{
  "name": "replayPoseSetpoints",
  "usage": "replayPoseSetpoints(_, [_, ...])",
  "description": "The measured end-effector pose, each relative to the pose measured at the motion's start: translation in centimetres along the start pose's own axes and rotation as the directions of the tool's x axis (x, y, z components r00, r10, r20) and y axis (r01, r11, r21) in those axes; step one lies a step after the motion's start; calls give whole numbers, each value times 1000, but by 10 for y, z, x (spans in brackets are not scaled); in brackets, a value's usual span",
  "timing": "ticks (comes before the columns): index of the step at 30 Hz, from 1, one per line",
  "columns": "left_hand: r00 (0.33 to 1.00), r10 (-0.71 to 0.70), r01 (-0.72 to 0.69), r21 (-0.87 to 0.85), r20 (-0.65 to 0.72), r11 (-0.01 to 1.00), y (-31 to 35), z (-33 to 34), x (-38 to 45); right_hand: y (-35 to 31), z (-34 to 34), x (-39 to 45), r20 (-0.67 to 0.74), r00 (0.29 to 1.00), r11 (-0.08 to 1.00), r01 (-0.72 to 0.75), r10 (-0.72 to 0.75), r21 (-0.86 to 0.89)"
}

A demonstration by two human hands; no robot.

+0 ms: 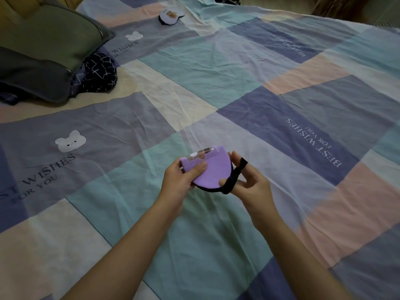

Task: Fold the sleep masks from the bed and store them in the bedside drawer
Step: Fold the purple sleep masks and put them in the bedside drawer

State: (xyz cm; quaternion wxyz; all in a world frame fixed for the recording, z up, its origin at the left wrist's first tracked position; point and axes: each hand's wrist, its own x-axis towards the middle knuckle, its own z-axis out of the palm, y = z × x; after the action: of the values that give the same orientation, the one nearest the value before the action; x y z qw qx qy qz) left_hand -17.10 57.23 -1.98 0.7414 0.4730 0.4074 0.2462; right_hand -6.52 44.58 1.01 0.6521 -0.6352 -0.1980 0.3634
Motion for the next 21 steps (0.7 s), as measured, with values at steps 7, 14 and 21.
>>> replayPoseSetpoints(7, [961, -4, -66, 244, 275, 967, 27, -4, 3, -8, 2, 1, 53, 996, 981, 78, -69, -180])
replayPoseSetpoints(14, [881, -103, -116, 422, 462, 899, 35, 0, -4, -7, -1, 2, 68, 991, 946, 133, -119, -296])
replayPoseSetpoints(21, [936, -45, -36, 223, 349, 974, 31, 6, -9, 8, -6, -1, 96, 990, 995, -101, 101, -6])
